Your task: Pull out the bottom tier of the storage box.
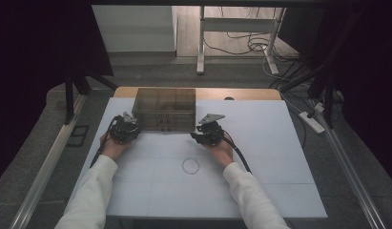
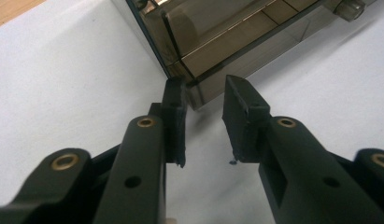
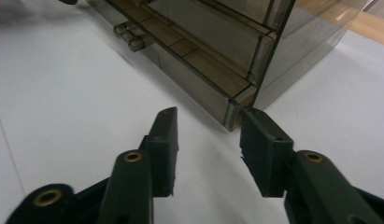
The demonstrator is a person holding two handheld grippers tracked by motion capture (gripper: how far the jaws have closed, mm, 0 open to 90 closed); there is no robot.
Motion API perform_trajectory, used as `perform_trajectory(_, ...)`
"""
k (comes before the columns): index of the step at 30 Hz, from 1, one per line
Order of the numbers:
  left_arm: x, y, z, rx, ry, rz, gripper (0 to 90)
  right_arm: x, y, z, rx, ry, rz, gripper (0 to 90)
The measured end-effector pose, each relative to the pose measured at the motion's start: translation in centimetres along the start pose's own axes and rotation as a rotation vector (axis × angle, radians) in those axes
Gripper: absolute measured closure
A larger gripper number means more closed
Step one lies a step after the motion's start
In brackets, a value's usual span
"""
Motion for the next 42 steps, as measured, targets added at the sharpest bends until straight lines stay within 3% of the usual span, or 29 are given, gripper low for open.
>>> perform_trajectory(7, 0.0, 0.0, 0.1, -0.001, 0.004, 0.001, 72.4, -0.1, 0.7, -0.4, -0.033, 0.020, 0.013, 67.4)
perform_trajectory(17, -0.1, -0.1, 0.1, 0.004, 0.009, 0.004, 74.7, 0.2, 1.3, -0.5, -0.075, -0.002, 0.030, 80.8)
perform_trajectory(28, -0.2, -0.3, 0.1, 0.009, 0.013, 0.013, 76.4, 0.2, 1.2, -0.5, -0.066, -0.040, 0.049, 82.5)
perform_trajectory(42, -0.4, -0.6, -0.2, 0.012, 0.021, 0.018, 76.5, 0.1, 0.9, -0.2, -0.063, -0.049, 0.061, 82.7)
Point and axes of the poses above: each handheld gripper's, and its own axes: y roughly forward along the jaws, x roughly out of its top, z roughly to its left, the point moved 5 cm from there along y, roughly forward along the jaws, and after that the axes turned 7 degrees about -y, right-handed, at the moved point
